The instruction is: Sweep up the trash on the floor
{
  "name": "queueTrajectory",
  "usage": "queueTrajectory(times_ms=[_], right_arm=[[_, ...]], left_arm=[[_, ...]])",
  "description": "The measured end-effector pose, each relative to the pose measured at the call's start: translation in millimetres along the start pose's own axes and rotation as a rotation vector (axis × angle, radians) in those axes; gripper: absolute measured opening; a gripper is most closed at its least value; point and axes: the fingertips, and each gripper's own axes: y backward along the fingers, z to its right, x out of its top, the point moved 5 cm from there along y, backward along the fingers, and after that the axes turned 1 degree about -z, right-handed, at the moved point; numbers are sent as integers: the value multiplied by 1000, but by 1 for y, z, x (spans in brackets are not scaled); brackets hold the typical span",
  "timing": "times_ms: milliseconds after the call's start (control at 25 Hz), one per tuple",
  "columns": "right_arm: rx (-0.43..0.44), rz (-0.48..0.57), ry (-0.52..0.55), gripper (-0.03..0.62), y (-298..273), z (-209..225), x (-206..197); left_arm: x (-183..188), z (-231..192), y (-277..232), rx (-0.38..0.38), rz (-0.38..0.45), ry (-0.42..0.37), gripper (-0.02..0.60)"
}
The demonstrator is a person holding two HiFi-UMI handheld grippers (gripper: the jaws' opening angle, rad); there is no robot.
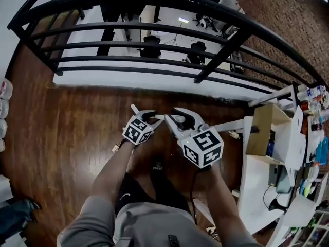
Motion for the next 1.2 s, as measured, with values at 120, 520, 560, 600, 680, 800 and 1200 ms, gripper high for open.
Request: queueTrajectory(times_ms=[120,520,560,600,680,800,1200], right_arm=[[72,-18,26,92,-24,11,2],[312,-87,149,94,-50,-29,12],[331,-89,157,94,-50,-35,11],[347,-89,166,94,-49,-40,9],[370,-86,183,95,-48,-52,8],[385,-92,192,94,-44,-70,4],[248,-48,131,91,25,-118,-5]], left_arm=[[-7,-18,-6,61,28,74,164],[-32,-20,42,228,65,233,164],[-36,-18,46,240,63,242,164],[-40,-16,51,250,62,248,164],[-46,-13,60,268,61,257,164],[-56,-4,75,285,59,268,164],[-67,61,111,173,58,167,164]])
